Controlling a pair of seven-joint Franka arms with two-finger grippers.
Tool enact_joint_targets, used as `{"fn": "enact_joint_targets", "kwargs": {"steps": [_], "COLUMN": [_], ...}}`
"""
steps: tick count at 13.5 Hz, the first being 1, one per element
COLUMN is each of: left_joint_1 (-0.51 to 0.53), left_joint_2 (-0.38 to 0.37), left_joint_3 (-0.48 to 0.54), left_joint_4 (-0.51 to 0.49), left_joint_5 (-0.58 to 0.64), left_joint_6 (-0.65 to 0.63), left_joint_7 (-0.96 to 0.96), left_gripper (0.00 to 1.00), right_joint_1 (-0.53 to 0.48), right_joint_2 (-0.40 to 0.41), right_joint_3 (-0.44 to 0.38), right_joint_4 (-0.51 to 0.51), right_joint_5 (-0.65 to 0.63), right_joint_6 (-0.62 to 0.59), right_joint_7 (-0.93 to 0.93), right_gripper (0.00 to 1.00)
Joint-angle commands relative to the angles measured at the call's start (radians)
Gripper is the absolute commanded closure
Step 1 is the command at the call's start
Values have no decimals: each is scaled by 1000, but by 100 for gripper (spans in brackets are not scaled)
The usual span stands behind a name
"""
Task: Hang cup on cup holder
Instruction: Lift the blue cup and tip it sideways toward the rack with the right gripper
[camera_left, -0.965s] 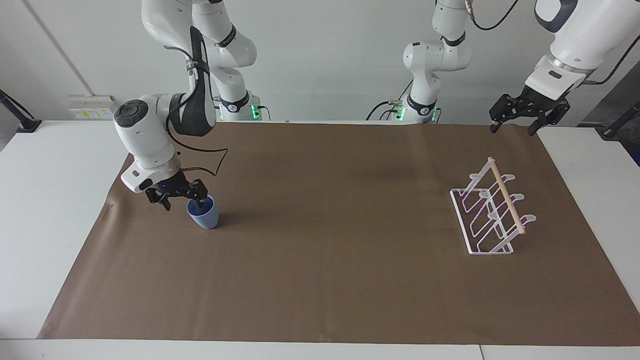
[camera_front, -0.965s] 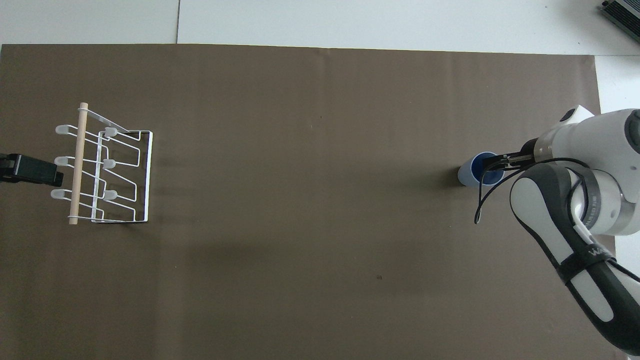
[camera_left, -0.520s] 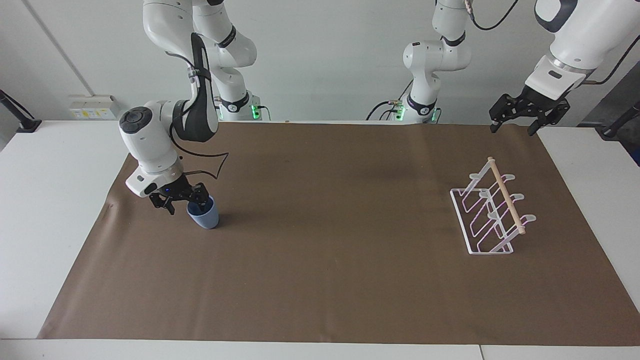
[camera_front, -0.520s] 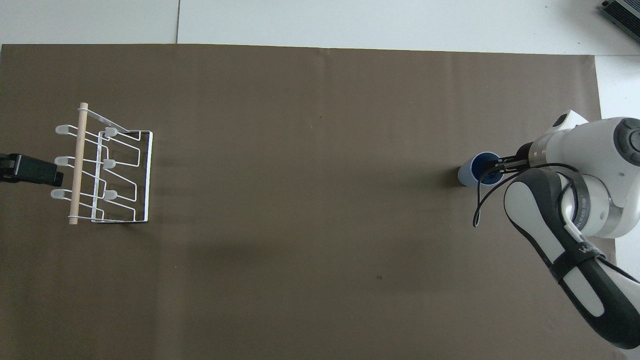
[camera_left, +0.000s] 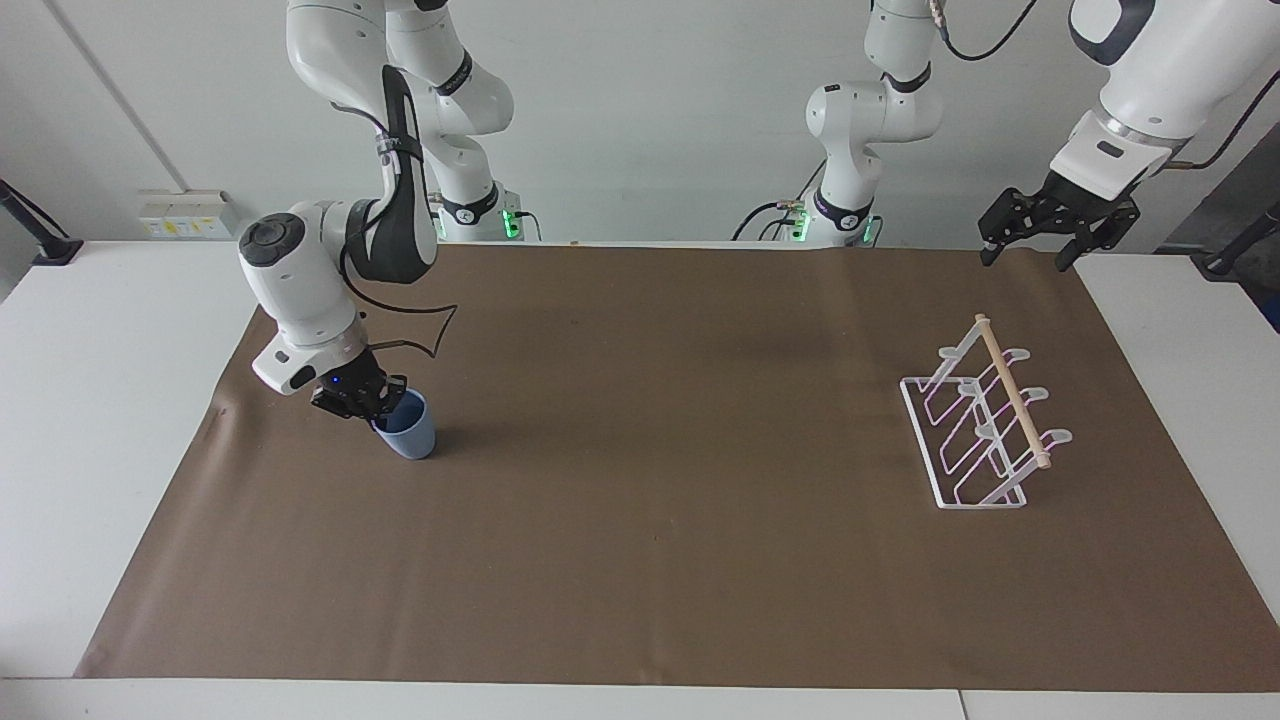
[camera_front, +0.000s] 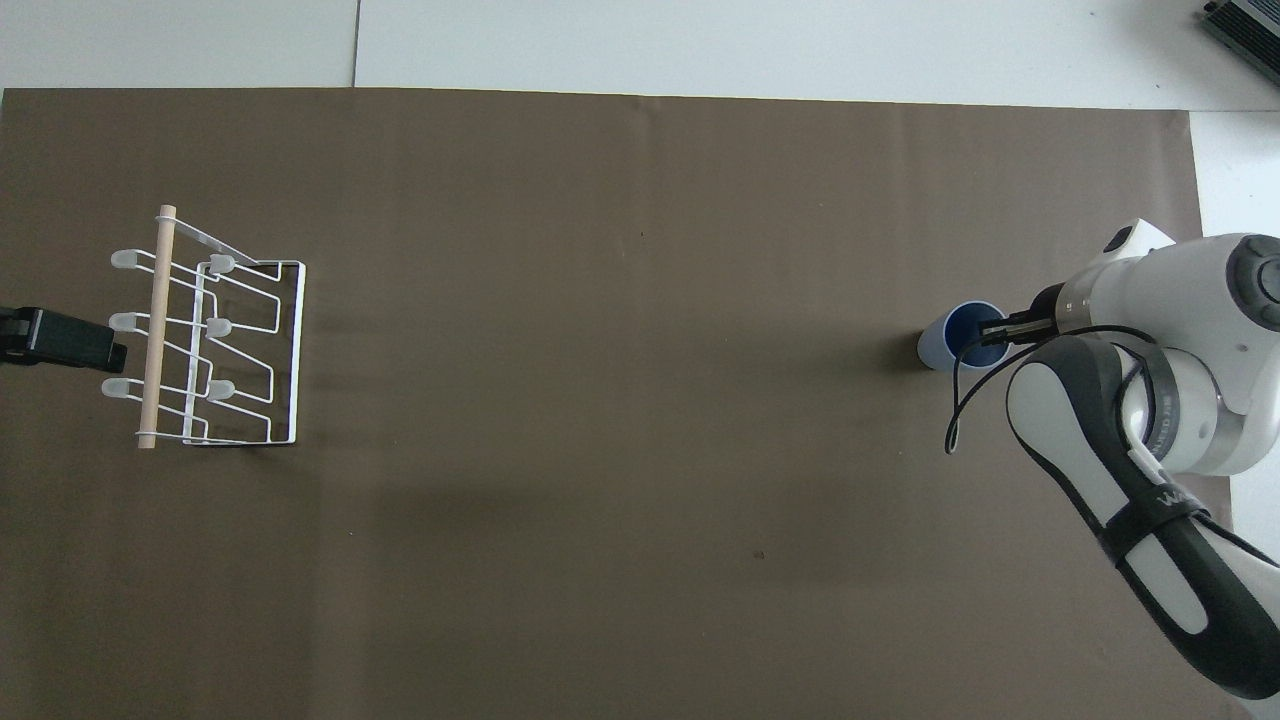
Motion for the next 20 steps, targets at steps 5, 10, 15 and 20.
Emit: {"fn": "enact_joint_targets", "kwargs": {"steps": [5,10,15,20], "left_joint_1": [2,2,2,2], "left_joint_2": [-6,-6,-6,-6], "left_joint_3": [1,1,1,1], "left_joint_4": [-6,-6,-6,-6], "left_joint_5": [10,8,8,10], "left_joint_6": [-12,-12,-12,-12], "left_joint_7": [3,3,3,3], "left_gripper": [0,0,0,0], "right_joint_1": [-2,-2,-4,-2], "right_joint_2": [-37,-112,-158,-182], "right_joint_3": [44,96,94,96], "right_joint_4": [142,263,272,255], "right_joint_5": [25,218,544,750], "right_joint_6": [-202,-336,-399,-503], "right_joint_7": [-34,-21,22,20], "right_gripper": [100,100,100,100]}}
